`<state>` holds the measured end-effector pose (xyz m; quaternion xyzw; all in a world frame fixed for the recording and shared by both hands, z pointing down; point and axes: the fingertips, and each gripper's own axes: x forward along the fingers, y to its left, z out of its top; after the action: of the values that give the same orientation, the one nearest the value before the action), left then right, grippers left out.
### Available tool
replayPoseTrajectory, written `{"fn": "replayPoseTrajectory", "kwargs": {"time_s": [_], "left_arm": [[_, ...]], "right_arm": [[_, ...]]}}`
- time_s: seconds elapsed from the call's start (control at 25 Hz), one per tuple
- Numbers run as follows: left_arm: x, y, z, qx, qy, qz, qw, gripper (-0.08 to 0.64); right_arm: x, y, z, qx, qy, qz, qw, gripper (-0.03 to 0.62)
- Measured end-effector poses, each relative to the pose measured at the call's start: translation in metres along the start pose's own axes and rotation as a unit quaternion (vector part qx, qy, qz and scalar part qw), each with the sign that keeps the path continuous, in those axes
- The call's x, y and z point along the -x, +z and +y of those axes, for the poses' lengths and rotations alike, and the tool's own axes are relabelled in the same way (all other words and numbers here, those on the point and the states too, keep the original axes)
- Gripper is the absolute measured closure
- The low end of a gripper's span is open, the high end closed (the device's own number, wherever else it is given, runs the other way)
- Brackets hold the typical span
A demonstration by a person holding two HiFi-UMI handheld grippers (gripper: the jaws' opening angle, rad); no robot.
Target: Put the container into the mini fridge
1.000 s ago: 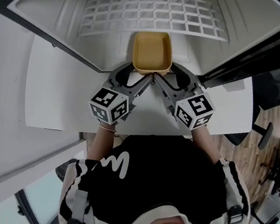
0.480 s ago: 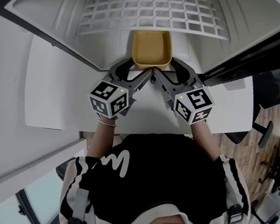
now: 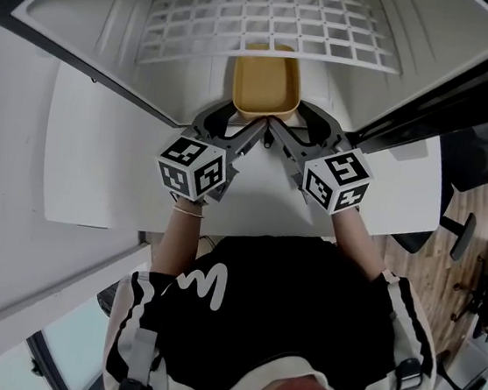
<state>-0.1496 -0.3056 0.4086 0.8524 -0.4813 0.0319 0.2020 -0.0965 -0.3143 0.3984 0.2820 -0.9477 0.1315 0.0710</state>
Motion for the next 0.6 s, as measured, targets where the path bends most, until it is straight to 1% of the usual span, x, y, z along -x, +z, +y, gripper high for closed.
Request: {"fn": "replayPoseTrajectory", "kwargs": {"time_s": [0.36,0.6], "left_arm": [[-0.004,0.0003,0.0056,-0.004,0.007,0.017,0.9998,0.281],[-0.0087,-0.002,0.0091,0.001,0.018,0.046,0.9988,0.284]], "right_arm": [[-0.0058,-0.0028,-0.0043,-0.017,-0.005,0.013,1.0,0.341],[-0.0094,-0.0053,-0.0082,-0.021,-0.011,0.027,0.999,0.347]]}}
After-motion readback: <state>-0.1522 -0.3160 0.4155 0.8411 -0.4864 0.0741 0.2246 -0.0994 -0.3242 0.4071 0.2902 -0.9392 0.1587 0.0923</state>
